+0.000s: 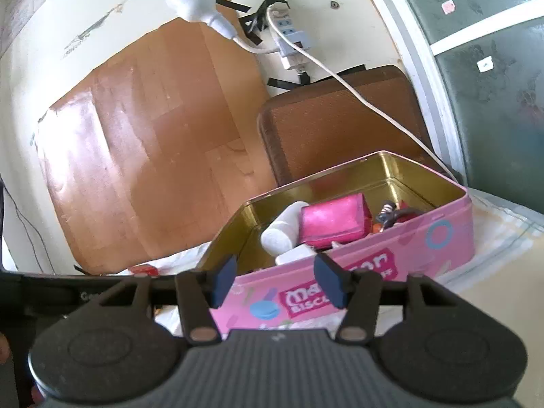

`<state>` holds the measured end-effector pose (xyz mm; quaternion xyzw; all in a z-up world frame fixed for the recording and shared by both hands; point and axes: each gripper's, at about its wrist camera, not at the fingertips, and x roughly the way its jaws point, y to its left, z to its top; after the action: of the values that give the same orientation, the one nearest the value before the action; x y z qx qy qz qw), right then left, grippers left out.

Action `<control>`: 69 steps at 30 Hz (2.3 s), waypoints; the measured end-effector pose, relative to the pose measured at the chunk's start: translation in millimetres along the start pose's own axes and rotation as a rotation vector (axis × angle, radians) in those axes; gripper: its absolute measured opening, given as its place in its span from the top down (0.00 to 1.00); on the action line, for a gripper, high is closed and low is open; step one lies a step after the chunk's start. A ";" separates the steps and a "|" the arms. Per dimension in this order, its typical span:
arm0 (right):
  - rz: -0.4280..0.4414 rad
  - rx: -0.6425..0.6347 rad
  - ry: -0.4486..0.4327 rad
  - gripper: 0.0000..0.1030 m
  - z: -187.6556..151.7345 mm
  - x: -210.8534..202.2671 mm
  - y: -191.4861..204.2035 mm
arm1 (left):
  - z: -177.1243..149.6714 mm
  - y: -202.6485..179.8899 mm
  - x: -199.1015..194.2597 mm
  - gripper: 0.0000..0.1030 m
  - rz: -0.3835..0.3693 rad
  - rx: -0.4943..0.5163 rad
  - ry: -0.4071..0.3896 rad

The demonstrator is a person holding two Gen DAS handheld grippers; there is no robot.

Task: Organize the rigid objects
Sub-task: 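Withdraw the right tool from the tin toward the remaining items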

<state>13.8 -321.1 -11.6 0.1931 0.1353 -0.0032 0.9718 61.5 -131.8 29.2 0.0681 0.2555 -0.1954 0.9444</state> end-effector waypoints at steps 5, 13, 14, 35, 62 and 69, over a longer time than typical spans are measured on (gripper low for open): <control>0.004 -0.004 0.006 0.49 -3.1 -7.3 11.5 | -10.5 6.6 -8.7 0.26 0.013 -0.018 -0.004; 0.013 0.005 0.020 0.49 -9.6 -13.2 22.2 | -25.4 18.7 -17.4 0.24 0.029 -0.034 -0.003; 0.015 0.007 0.022 0.49 -10.5 -13.7 23.5 | -26.9 20.0 -17.9 0.23 0.030 -0.038 -0.002; 0.027 -0.055 0.049 0.49 -19.1 -17.9 48.0 | -43.4 35.4 -26.7 0.20 0.048 -0.049 -0.016; 0.045 -0.124 0.135 0.49 -38.1 4.7 78.3 | -66.6 84.3 -16.6 0.20 0.132 -0.118 0.019; 0.061 -0.159 0.168 0.49 -44.4 15.9 95.5 | -73.4 108.0 -14.9 0.20 0.164 -0.159 0.025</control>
<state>23.1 -215.3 -19.5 0.1192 0.2102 0.0531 0.9689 59.8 -11.3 -23.2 0.0162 0.2754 -0.0960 0.9564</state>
